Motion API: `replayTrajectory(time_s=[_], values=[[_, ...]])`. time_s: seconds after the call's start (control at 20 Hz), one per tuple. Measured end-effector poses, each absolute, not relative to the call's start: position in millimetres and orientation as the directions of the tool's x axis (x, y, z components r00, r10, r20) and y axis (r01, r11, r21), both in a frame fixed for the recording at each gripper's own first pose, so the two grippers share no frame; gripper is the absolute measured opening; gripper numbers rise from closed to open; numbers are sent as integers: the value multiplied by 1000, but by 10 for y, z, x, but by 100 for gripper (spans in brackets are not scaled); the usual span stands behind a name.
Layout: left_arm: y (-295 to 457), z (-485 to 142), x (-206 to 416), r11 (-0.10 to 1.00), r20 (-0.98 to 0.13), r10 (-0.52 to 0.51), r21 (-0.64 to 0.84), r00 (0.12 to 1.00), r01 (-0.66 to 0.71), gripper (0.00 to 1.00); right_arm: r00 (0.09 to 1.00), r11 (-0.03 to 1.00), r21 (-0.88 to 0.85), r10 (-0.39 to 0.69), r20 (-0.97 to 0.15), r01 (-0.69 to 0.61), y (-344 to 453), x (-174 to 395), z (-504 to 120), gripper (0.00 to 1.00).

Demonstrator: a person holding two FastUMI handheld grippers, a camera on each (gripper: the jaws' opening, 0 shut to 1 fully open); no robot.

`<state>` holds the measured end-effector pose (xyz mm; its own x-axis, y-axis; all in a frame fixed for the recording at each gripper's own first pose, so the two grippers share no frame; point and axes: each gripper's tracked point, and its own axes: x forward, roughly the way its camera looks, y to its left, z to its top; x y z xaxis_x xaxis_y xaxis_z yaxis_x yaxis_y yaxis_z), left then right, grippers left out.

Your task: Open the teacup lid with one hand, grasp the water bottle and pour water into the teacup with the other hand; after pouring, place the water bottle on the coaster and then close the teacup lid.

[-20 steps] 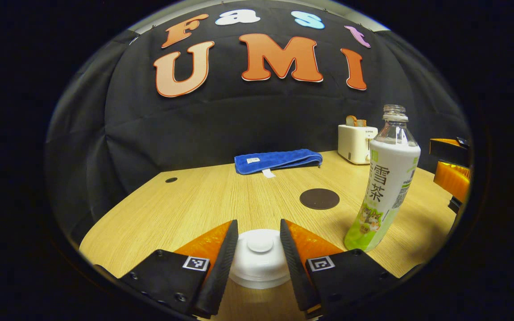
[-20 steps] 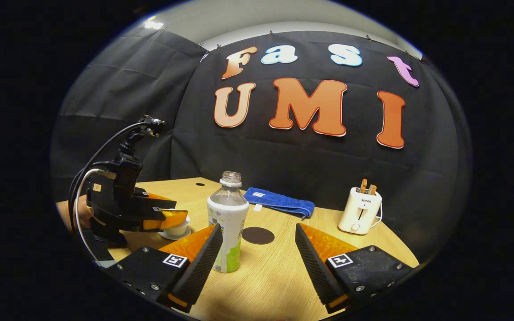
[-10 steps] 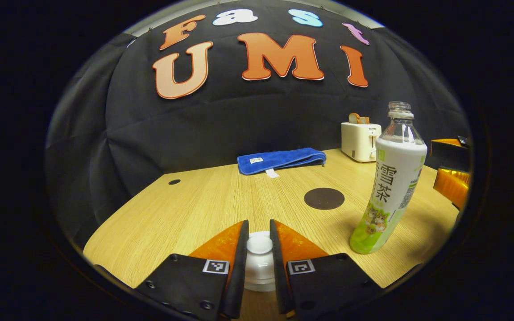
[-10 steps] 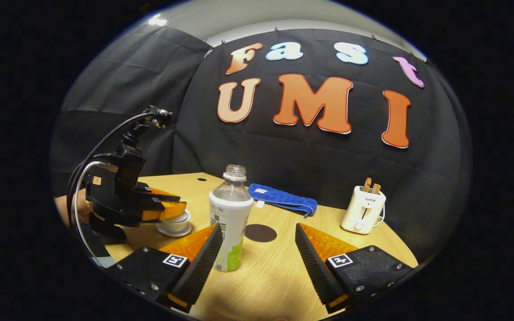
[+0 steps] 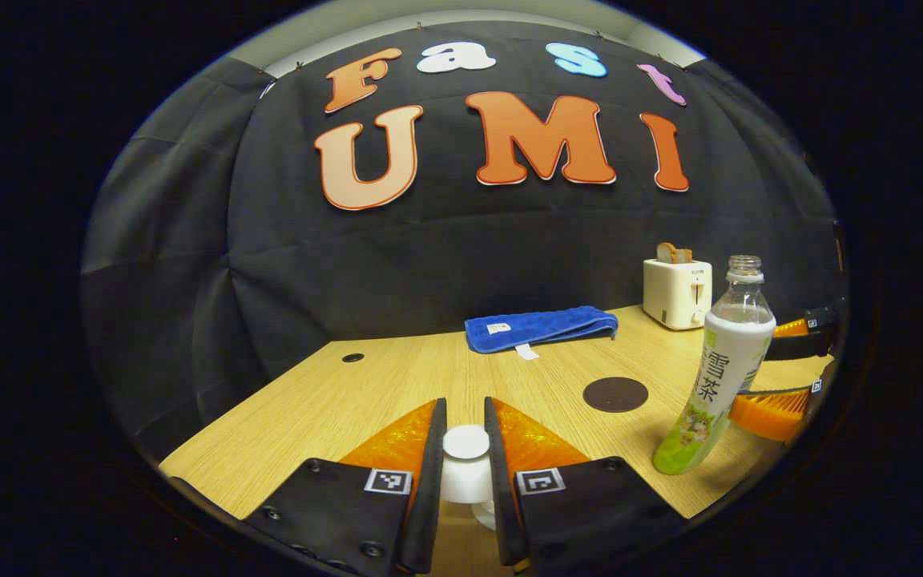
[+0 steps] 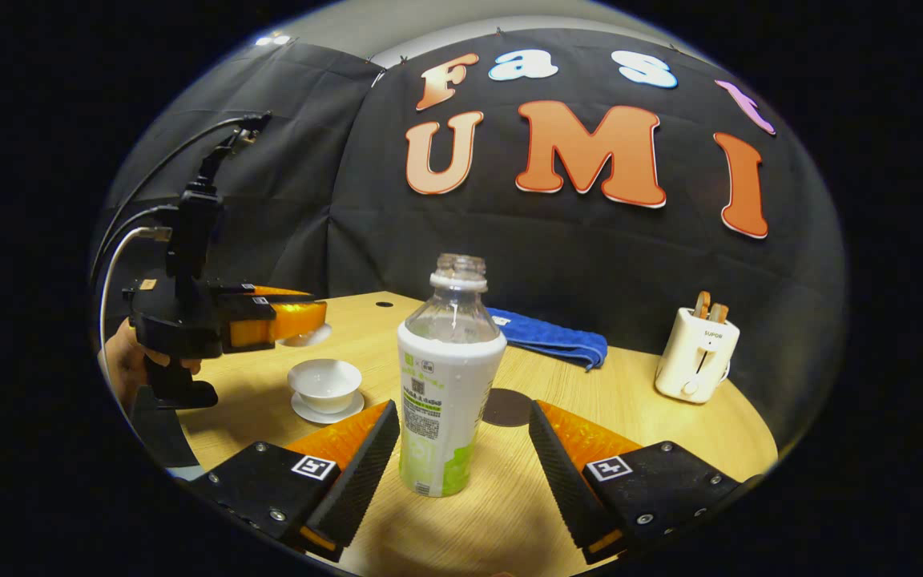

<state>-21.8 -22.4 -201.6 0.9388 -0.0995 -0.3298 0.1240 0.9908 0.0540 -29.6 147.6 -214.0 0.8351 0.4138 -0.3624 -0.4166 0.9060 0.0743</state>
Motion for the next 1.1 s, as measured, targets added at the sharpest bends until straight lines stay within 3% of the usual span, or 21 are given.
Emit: replayTrajectory(time_s=[0.25, 0.45, 0.75, 1.1], values=[[71, -2109, -261, 996, -338, -56, 53, 939, 78, 31, 811, 902, 106, 423, -404, -418, 1620, -278, -2275, 93], [260, -2172, -306, 998, -345, -36, 37, 938, 52, 31, 810, 911, 96, 401, -427, -401, 1657, -236, -2265, 69], [568, -2241, -395, 1000, -354, -3, 23, 935, 11, 31, 832, 914, -86, 319, -453, -397, 1586, -87, -2180, 66], [864, -2254, -457, 999, -349, 35, 41, 936, -22, 33, 858, 838, -369, 204, -472, -402, 1471, 124, -2137, 65]])
